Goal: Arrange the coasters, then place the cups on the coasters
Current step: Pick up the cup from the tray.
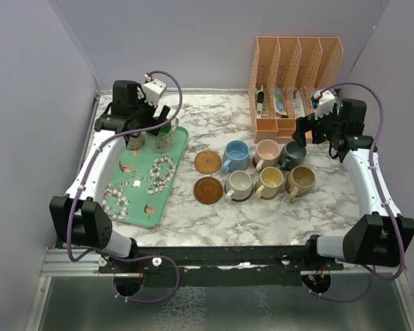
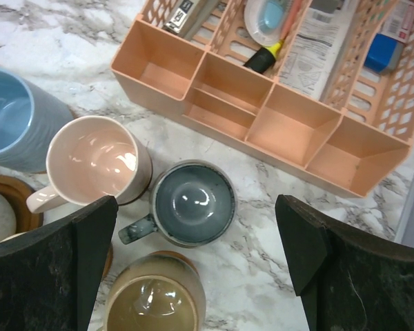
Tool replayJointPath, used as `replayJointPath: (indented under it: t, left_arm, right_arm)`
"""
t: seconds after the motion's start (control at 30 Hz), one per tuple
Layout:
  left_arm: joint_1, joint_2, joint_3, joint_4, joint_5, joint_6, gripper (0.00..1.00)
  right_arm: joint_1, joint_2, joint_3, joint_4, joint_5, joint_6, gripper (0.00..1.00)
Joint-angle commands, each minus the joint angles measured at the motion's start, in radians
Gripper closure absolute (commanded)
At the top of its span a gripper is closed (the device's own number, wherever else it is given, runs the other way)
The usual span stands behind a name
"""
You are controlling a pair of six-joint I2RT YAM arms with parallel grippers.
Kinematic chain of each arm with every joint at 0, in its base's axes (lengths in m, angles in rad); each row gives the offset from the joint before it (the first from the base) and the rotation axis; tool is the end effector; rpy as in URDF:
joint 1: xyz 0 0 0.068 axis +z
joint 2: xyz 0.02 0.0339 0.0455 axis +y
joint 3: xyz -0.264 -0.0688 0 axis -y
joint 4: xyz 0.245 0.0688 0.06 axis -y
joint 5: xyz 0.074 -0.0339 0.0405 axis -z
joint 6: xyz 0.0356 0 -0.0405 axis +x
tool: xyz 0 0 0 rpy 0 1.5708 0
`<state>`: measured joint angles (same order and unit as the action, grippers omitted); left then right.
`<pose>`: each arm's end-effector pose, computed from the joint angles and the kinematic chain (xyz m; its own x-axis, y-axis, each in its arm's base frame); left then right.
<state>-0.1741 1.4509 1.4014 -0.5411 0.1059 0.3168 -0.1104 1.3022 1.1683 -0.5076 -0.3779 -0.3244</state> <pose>0.3214 -0.0603 0.3625 -0.4406 0.3920 -0.8076 0.4167 0.8861 0.2028 0.2863 -0.0185 0.3307 -0.5027 -0.2423 -0.8298 -0.3710 0.9275 -0.0461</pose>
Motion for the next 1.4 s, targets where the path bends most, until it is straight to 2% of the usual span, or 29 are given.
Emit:
replayJointPath:
  t: [0.0, 0.23, 0.43, 0.73, 1.13, 1.37]
  left_arm:
    - [0.062, 0.075, 0.077, 0.062, 0.116, 0.11, 0.05]
    - [0.124, 0.207, 0.176, 0.033, 0.228, 0.235, 0.1]
    - [0.153, 0.351, 0.274, 0.0, 0.288, 0.275, 0.15]
    - [0.159, 0.523, 0.384, -0.073, 0.294, 0.304, 0.27]
    - [0.155, 0.593, 0.387, -0.122, 0.323, 0.272, 0.45]
    - [0.141, 0.571, 0.352, -0.159, 0.294, 0.226, 0.55]
  right_arm:
    - [0.003, -0.021, -0.031, 0.044, -0.11, -0.016, 0.0]
    - [0.003, -0.014, -0.035, 0.033, -0.143, -0.033, 0.0]
    - [0.003, -0.011, -0.035, 0.026, -0.171, -0.037, 0.01]
    - [0.003, -0.02, -0.042, 0.032, -0.17, -0.042, 0.01]
    - [0.003, -0.011, -0.042, 0.025, -0.18, -0.042, 0.01]
    - [0.003, -0.005, -0.04, 0.019, -0.185, -0.042, 0.02]
